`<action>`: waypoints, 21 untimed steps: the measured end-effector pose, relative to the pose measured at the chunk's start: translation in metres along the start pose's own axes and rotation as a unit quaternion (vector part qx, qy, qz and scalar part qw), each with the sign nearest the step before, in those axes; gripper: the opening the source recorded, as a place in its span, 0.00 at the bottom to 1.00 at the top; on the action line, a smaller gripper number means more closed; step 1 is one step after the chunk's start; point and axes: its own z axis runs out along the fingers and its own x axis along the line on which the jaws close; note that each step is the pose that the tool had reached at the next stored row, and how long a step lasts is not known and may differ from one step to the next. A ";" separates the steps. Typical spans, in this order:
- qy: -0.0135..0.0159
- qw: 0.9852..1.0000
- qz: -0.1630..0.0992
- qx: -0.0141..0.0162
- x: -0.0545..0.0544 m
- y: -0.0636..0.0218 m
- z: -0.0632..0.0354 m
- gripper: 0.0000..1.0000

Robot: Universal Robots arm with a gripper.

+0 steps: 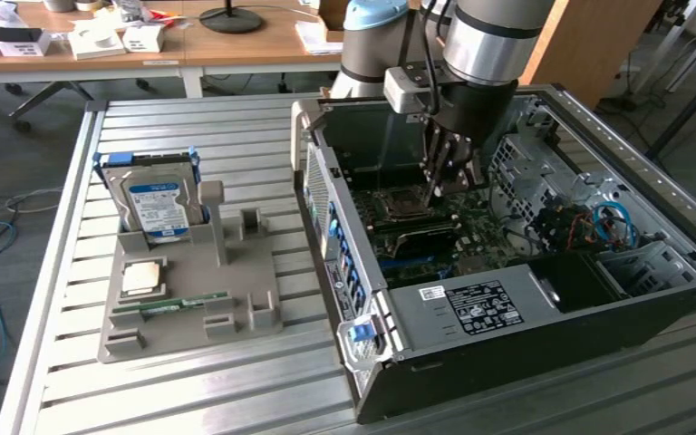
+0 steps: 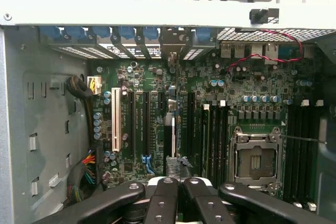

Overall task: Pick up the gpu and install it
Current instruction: 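Press down on the gpu until it lock into place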

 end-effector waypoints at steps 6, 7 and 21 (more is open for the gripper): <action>0.000 1.000 0.000 0.000 0.000 0.0000 0.0060 0.11; 0.000 1.000 0.000 0.000 0.000 0.0001 0.0076 0.11; 0.000 1.000 0.000 0.001 -0.001 0.0098 0.0120 0.11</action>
